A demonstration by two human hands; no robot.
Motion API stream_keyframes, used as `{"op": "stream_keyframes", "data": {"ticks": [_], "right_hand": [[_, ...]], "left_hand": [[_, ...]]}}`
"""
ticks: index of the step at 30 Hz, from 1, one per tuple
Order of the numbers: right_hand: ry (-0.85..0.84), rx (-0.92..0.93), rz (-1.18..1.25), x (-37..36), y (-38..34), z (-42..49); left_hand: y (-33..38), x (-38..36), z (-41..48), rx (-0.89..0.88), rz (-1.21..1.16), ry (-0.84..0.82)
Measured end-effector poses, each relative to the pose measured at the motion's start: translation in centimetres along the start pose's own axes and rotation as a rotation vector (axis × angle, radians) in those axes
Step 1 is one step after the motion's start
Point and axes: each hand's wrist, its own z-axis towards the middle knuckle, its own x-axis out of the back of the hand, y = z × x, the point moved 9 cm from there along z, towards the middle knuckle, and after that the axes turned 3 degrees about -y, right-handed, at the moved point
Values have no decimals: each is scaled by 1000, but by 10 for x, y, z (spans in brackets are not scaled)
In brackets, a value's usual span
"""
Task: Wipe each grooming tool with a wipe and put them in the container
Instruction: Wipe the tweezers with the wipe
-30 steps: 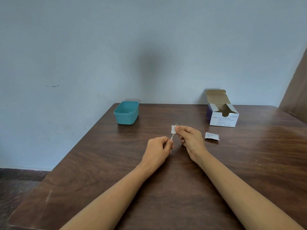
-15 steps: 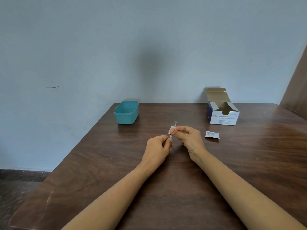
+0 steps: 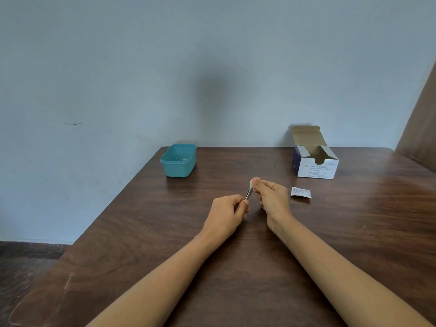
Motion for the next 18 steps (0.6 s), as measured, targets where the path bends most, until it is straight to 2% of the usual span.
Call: {"op": "stream_keyframes", "data": {"ticks": [7, 12, 18], "right_hand": [[-92, 108, -155, -11, -3, -3], [-125, 148, -177, -17, 0, -6], [-88, 82, -204, -11, 4, 1]], "left_hand": [[-4, 4, -2, 4, -15, 32], [-8, 7, -1, 32, -25, 54], [-9, 6, 1, 46, -31, 60]]}}
